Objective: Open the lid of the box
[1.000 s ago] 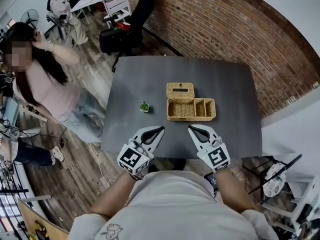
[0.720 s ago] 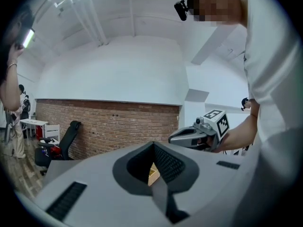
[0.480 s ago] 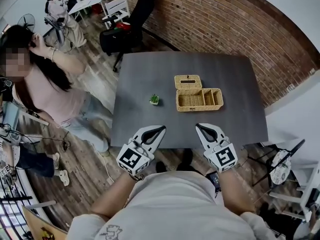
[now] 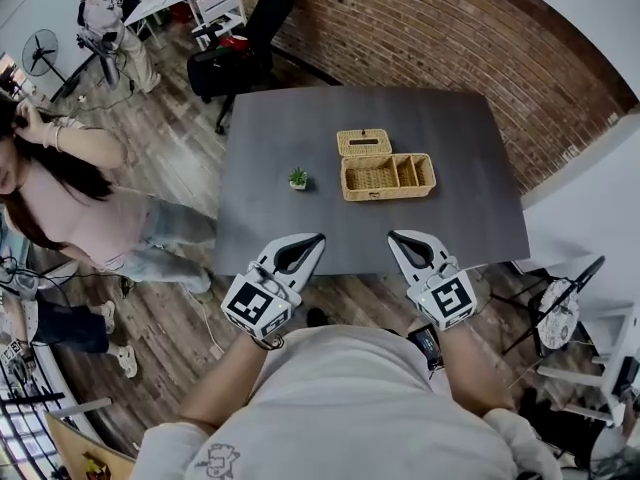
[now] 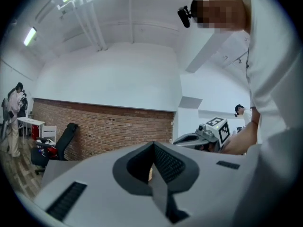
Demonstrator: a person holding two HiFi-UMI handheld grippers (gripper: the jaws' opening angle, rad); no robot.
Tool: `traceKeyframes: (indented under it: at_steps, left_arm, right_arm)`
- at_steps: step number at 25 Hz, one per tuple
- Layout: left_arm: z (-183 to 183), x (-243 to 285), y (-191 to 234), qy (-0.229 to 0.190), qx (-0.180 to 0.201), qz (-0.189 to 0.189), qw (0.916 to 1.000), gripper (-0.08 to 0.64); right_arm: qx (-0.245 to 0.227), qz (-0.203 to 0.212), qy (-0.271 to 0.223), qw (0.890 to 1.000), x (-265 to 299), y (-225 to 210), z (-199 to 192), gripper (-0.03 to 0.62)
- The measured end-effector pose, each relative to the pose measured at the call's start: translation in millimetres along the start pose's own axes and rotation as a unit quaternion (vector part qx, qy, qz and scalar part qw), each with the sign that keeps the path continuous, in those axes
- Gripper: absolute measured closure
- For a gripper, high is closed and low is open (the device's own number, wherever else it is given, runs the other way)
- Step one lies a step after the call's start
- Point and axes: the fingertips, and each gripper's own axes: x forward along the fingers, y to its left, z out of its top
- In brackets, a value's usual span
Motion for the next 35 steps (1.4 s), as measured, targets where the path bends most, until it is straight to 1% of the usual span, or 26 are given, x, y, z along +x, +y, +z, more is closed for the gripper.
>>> traceKeyframes:
  at_steps: [2,5,8,11,18,26,30,35]
  left_arm:
    - [7.9,3.9,-7.8,-0.012,-0.003,0.006,0.9999,0.549]
    - [13.8,12.8,-25.4,-0.016,0.004,0.016,0.9997,0.549]
    - [10.5,19.7,-46.3,-0.015,0.008,0.027,0.9995,0.549]
    - [3.6,27.4,-68.6,-0.014,0.003,0.037,0.9992,0.549]
    - [-1.1,41.2,-115.8,-0.015,0.002,0.049,0.9987,0.549]
    - [-0.4,42.3,-144.2,-0.017,0.009,0.064,0.9978,0.549]
    - [4.5,40.4,-155.7,-0.024,0.014,0.071,0.9970,0.549]
    - [1.8,38.3,-173.4,-0.023,0.019,0.078,0.9965,0.549]
  right_arm:
    - [-0.003,0.007,-0.005,1.000,-8.9,-2.8,1.5,0.587]
    - [-0.004,0.018,-0.009,1.000,-26.4,-7.1,1.2,0.587]
    - [-0.002,0.023,-0.018,1.000,-47.4,-9.9,0.2,0.588]
    - [0.004,0.027,-0.026,0.999,-70.1,-11.4,-2.9,0.588]
    - [0.011,0.039,-0.037,0.999,-114.3,-13.1,-8.2,0.588]
    - [0.015,0.036,-0.046,0.998,-146.1,-16.7,-7.6,0.588]
    - [0.012,0.035,-0.051,0.998,-157.9,-14.8,-4.9,0.588]
    - [0.010,0.036,-0.054,0.998,-176.6,-8.3,-8.0,0.588]
